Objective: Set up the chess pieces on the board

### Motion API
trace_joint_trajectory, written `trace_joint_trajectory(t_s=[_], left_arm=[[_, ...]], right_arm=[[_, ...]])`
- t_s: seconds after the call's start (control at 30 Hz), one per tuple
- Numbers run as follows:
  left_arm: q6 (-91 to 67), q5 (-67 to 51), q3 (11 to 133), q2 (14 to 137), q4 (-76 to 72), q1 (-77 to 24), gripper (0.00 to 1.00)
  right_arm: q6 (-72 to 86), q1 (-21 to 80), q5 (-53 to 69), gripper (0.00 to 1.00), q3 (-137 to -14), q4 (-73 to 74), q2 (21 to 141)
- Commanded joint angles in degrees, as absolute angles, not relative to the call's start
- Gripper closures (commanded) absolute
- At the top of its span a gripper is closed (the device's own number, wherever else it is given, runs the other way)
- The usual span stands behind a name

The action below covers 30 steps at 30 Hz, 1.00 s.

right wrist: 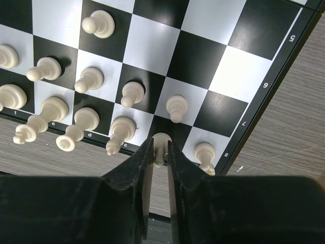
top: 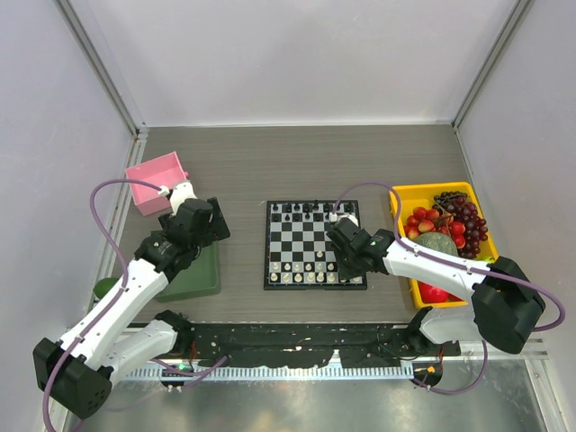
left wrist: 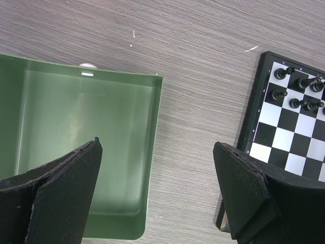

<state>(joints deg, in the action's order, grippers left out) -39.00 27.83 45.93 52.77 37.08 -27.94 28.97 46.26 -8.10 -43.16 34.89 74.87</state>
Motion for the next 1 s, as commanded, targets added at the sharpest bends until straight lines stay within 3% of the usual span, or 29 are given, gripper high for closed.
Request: trace_joint_trajectory(t_s=[0.0, 0.17, 0.37, 0.97], left_arm=[[-39.5, 28.2, 47.0, 52.6, 35.4, -27.6, 0.01], [-39.5, 27.7, 47.3, 53.0, 35.2, -27.6, 0.01], [-39.4, 27.5, 47.3, 53.1, 35.1, -27.6, 0.01], [-39.3, 27.2, 47.7, 53.4, 34.8, -27.6, 0.01]], right_arm=[[28.0, 46.0, -6.9, 0.74, -42.9, 34.4, 73.8], [27.8, 46.0, -6.3, 0.71, -43.0, 34.7, 73.5], [27.3, 46.0, -6.9, 0.83, -43.2, 34.7, 73.4], [24.7, 46.0, -8.3, 0.88, -43.6, 35.5, 73.7]])
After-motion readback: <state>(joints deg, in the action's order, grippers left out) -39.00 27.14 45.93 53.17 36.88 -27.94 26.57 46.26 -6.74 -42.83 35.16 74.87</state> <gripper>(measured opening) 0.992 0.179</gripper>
